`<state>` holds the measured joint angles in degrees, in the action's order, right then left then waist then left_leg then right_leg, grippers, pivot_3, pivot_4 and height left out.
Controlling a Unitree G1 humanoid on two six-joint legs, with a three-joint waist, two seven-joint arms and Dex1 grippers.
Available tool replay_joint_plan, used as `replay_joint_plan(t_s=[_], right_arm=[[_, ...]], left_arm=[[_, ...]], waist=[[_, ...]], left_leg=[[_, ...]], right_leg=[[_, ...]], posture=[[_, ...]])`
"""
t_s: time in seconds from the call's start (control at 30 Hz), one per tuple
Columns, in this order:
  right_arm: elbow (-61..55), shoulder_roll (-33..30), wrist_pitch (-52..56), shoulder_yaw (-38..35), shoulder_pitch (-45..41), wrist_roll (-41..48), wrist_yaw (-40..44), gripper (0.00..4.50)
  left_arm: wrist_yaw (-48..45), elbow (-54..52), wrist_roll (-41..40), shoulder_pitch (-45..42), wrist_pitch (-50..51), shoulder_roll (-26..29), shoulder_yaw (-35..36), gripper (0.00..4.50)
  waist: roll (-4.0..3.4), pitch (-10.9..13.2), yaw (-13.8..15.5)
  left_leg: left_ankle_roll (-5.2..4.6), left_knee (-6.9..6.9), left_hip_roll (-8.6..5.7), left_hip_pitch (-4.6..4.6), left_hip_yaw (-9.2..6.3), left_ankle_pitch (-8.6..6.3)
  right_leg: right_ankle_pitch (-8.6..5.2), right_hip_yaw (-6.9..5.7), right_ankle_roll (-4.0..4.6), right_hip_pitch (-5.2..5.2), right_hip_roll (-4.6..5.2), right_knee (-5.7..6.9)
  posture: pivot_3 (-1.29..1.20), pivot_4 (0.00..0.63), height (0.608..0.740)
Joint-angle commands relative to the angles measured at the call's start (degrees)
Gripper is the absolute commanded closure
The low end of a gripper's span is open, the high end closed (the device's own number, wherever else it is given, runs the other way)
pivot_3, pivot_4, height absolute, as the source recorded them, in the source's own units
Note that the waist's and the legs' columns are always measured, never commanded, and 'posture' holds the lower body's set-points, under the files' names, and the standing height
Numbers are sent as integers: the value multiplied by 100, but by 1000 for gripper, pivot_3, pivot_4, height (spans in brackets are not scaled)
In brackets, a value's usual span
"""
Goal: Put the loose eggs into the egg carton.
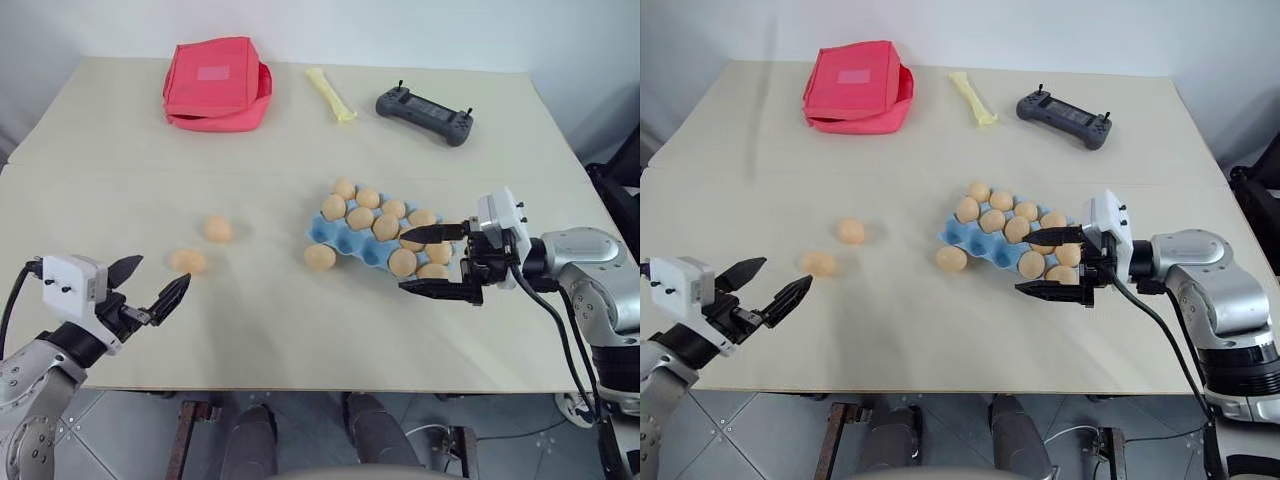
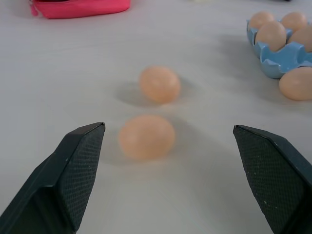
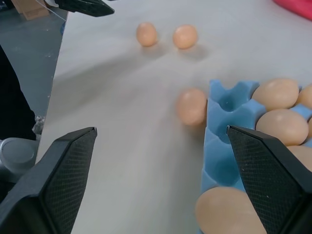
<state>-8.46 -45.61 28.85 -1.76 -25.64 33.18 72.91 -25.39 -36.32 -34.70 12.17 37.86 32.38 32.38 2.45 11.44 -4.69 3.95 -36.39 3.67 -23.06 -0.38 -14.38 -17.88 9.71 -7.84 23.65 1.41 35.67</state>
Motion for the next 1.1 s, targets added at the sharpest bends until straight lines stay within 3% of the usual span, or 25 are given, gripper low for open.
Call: replay_joint_plan(t_s=[0.03,0.4,0.6,1.1], right_arm=[[-152,38,-34,-46,-29,38,-69,41],[-631,-24,20,-426,407,197,-445,41],[-1025,-16,133,-649,783,256,-815,41],[-1370,-17,214,-764,1072,347,-1241,41]], left_arm=[[-3,-188,-69,-258,-30,81,-312,0],[-134,747,555,-2026,134,19,-2729,0],[-174,1548,1104,-2855,33,-378,-3722,0],[-362,3043,1935,-3799,-526,-1270,-4462,0]], waist=[[0,0,-6],[-1,0,-14],[-2,0,28],[-2,0,49]], left_leg=[[0,0,0,0,0,0],[1,5,-2,-2,-1,-1],[1,10,-1,-1,-5,0],[0,-3,-3,-2,-6,1]], right_leg=[[0,0,0,0,0,0],[35,0,-68,0,-1,1],[42,-2,-80,3,-5,4],[45,0,-85,0,-6,12]], posture=[[0,150,740],[0,150,740],[0,150,740],[0,150,740]])
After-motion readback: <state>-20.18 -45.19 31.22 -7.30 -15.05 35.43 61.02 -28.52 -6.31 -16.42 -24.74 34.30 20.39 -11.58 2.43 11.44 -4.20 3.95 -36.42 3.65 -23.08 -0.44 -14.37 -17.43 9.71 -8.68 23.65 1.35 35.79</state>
